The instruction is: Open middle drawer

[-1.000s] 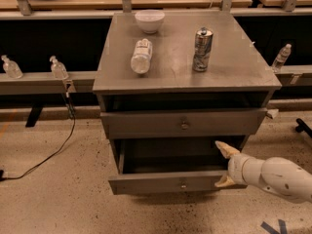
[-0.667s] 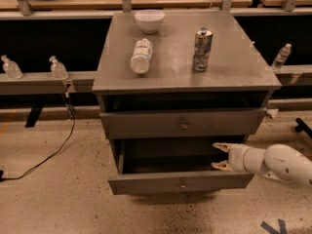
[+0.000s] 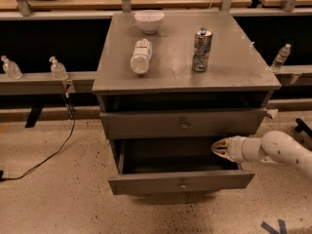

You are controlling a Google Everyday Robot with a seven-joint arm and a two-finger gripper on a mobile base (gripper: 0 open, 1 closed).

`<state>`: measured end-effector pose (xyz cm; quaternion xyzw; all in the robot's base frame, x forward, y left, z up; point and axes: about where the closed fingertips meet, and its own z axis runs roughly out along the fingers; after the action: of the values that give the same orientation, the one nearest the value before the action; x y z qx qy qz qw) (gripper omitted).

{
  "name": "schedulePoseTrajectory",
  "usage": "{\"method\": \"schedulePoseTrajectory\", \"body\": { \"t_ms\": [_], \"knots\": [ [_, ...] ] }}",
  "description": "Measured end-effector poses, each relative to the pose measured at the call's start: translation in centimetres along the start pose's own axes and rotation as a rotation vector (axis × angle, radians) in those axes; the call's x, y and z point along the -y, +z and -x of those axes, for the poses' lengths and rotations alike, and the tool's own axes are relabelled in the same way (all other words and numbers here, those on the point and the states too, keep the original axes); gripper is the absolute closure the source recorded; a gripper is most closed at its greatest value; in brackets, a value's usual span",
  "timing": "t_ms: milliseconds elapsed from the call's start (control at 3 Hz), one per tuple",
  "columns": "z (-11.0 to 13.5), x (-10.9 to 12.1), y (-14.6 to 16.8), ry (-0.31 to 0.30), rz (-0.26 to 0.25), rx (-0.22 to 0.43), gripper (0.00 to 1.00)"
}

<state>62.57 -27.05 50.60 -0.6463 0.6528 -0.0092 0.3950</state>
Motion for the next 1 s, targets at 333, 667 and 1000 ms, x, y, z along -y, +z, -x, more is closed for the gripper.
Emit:
{"method": "schedulePoseTrajectory", "body": {
  "t_ms": [333, 667, 1000],
  "knots": [
    [-1.5, -0.9, 4.2, 0.043, 0.108, -0.038, 1.00],
    [-2.2, -2.4, 7.0, 0.058, 0.180, -0.072, 1.00],
    [-3.7, -4.7, 8.4, 0.092, 0.238, -0.099, 1.00]
  ]
}}
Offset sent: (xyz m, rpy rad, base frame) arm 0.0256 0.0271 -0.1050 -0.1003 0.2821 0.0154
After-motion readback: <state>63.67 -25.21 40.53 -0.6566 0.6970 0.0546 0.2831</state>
